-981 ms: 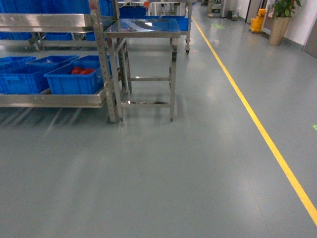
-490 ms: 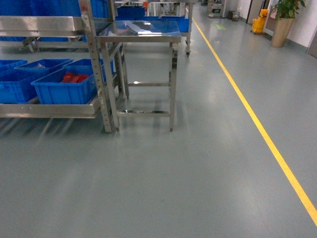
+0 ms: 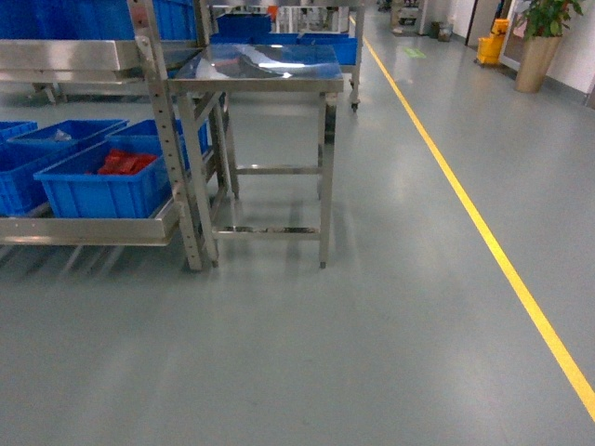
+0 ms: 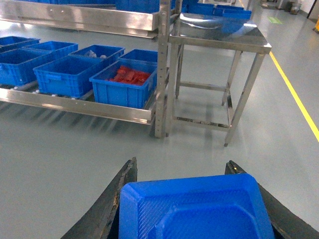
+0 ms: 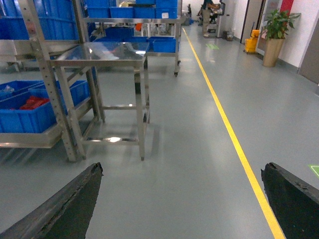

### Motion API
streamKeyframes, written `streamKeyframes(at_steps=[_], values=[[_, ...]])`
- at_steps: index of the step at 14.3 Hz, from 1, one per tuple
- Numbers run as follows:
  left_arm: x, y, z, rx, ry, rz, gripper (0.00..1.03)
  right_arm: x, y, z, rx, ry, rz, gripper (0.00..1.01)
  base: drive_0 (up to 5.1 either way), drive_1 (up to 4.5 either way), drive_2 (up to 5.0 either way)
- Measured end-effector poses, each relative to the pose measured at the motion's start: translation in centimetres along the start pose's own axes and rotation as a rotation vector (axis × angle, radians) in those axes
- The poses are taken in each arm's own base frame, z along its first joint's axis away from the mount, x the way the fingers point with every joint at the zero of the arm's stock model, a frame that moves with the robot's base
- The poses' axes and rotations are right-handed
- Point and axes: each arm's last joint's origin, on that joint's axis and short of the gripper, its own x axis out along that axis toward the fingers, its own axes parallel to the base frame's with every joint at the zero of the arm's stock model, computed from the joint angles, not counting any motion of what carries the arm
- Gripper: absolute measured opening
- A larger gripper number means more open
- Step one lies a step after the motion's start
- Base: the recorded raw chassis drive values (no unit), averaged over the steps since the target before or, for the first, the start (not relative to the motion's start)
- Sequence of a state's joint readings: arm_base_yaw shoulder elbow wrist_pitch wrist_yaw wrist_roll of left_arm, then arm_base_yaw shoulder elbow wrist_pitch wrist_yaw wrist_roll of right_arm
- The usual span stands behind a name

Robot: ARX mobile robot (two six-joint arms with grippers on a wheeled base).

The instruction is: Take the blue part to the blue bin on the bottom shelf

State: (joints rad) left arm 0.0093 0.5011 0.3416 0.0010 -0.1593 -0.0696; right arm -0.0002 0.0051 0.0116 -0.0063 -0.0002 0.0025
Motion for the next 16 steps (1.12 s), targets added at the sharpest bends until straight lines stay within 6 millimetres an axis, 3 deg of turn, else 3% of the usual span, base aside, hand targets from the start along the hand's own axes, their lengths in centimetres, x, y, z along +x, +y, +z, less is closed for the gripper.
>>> streamKeyframes(at_steps=[16], values=[[-0.03, 0.01, 0.0, 0.0, 0.0, 0.001, 0.44, 0.0, 0.0, 0.02, 0.0, -0.002, 0.0, 0.98, 0.0, 4.11, -4.0]])
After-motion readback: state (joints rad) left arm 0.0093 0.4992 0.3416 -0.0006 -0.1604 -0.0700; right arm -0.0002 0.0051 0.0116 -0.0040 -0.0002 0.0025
